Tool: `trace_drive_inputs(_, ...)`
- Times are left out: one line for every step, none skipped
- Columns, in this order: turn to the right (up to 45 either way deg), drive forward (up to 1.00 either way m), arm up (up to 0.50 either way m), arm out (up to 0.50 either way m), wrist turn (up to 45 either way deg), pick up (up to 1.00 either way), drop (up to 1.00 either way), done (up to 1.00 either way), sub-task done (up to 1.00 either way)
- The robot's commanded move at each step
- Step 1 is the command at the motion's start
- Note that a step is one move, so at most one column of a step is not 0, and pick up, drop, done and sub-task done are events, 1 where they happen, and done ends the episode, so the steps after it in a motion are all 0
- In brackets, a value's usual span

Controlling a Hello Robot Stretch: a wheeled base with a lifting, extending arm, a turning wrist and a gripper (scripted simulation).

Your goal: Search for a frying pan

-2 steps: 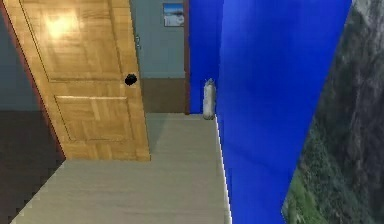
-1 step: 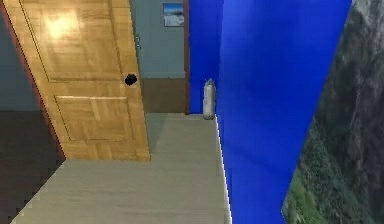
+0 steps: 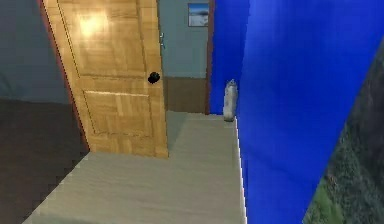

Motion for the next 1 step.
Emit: trace_drive_inputs(0.0,1.0,0.0,0.0,0.0,0.0,0.0,0.0,0.0)
